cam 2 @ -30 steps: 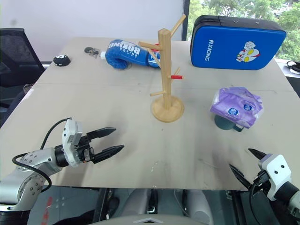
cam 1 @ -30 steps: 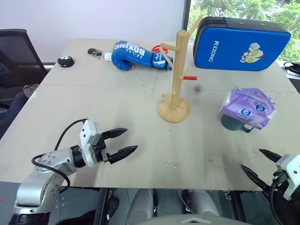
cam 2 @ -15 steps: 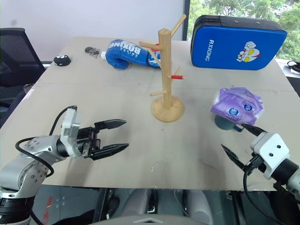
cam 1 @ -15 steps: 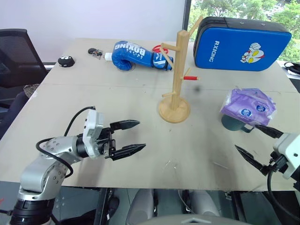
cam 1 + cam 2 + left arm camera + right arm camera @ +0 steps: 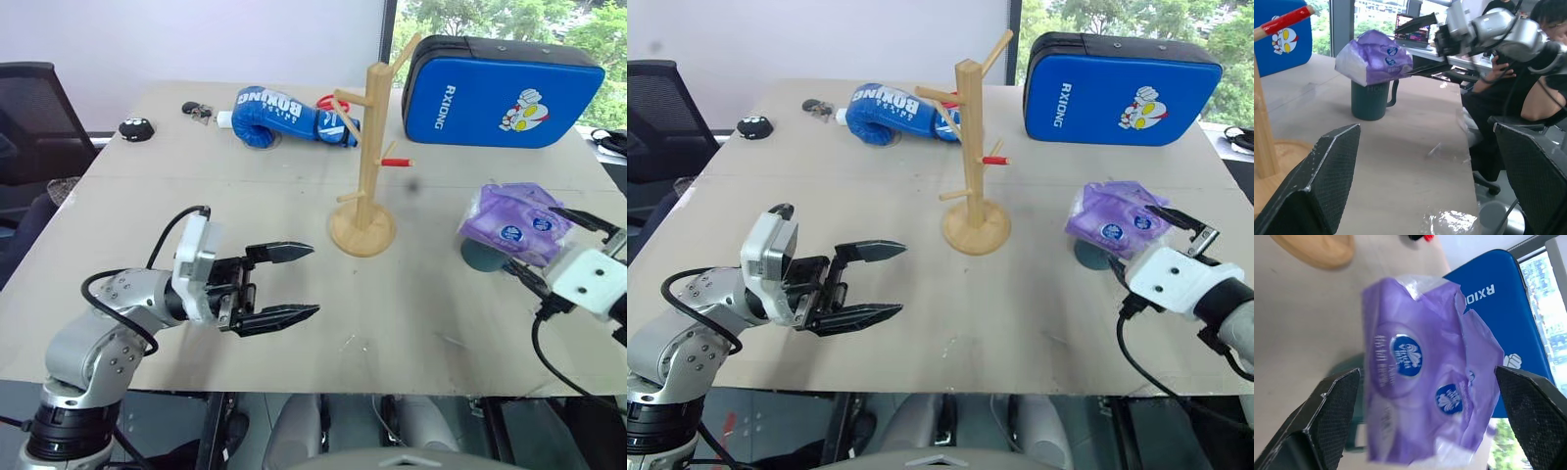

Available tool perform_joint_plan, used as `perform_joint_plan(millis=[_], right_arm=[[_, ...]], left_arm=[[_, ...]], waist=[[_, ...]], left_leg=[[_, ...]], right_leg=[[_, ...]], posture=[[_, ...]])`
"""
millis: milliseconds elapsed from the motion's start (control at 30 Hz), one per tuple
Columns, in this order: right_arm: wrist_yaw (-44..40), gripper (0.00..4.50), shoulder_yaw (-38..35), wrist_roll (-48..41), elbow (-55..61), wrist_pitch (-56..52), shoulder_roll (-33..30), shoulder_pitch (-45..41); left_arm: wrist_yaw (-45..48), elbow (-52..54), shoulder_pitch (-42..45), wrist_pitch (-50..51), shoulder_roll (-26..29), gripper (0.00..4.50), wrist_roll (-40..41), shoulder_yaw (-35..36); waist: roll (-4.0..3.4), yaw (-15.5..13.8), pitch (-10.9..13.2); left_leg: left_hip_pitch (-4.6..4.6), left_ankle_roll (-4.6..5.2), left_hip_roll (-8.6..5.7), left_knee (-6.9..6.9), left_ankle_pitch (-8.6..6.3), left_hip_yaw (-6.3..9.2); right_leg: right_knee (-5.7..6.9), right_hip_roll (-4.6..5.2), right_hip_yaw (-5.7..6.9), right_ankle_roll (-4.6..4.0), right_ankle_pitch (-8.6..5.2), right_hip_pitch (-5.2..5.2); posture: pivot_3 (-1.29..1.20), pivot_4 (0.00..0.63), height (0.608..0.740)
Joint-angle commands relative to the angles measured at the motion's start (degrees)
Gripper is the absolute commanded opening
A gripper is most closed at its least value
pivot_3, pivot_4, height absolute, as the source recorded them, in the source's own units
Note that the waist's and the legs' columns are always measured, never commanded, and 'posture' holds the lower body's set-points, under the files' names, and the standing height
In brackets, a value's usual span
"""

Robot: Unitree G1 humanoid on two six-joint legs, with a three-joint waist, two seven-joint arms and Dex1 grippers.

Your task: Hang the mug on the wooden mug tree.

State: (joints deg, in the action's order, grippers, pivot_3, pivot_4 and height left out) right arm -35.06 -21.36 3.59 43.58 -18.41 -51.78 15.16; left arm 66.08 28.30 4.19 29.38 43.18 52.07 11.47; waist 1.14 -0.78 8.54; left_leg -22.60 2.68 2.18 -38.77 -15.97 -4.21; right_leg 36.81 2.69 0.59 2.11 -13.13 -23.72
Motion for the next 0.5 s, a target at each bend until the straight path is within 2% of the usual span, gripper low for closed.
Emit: perform_joint_plan(millis=[33, 267, 300, 333, 500], right_arm=[[-0.2, 4.45, 2.7, 2.7, -2.2, 1.0, -1.1, -3.3], [-1.7, 4.45, 8.1, 5.7, -9.5, 0.8, -2.3, -9.5], [-2.0, 3.91, 8.1, 5.4, -9.5, 0.2, -2.1, -10.0], [-2.3, 3.70, 8.1, 5.1, -9.3, 0.0, -2.0, -10.3], [-4.1, 1.17, 6.8, 4.1, -6.6, -2.5, -1.8, -10.5]], left_arm=[[-1.4, 3.0, -0.4, 0.0, 0.2, 4.48, 1.7, 1.9], [-4.3, 5.6, -3.6, -0.7, -0.6, 4.48, 1.6, 3.2], [-4.6, 5.8, -3.9, -0.8, -0.6, 4.50, 1.6, 3.3], [-4.8, 5.9, -4.3, -0.9, -0.6, 4.50, 1.5, 3.4], [-5.2, 5.6, -4.6, -1.6, -0.7, 4.50, 1.0, 3.5]], waist=[[0.00, 0.0, 0.0], [0.01, 0.0, 0.0], [0.01, 0.0, 0.0], [0.00, 0.0, 0.0], [0.00, 0.0, 0.0]], left_leg=[[-0.01, -0.01, 0.00, 0.00, 0.00, 0.00], [-0.03, -0.04, -0.02, 0.00, 0.02, -0.04], [-0.04, -0.03, -0.02, 0.00, 0.02, -0.01], [-0.04, -0.03, -0.02, 0.00, 0.02, 0.00], [-0.03, -0.03, -0.01, 0.00, 0.02, 0.00]], right_leg=[[0.00, 0.00, 0.00, -0.02, 0.01, 0.00], [-0.04, 0.00, -0.04, -0.04, 0.02, -0.01], [-0.04, 0.00, -0.01, -0.04, 0.02, -0.01], [-0.03, 0.00, 0.00, -0.04, 0.02, -0.01], [-0.03, 0.00, 0.00, -0.05, 0.03, 0.00]], posture=[[0.00, 0.150, 0.740], [0.00, 0.150, 0.740], [0.00, 0.150, 0.740], [0.00, 0.150, 0.740], [0.00, 0.150, 0.740]])
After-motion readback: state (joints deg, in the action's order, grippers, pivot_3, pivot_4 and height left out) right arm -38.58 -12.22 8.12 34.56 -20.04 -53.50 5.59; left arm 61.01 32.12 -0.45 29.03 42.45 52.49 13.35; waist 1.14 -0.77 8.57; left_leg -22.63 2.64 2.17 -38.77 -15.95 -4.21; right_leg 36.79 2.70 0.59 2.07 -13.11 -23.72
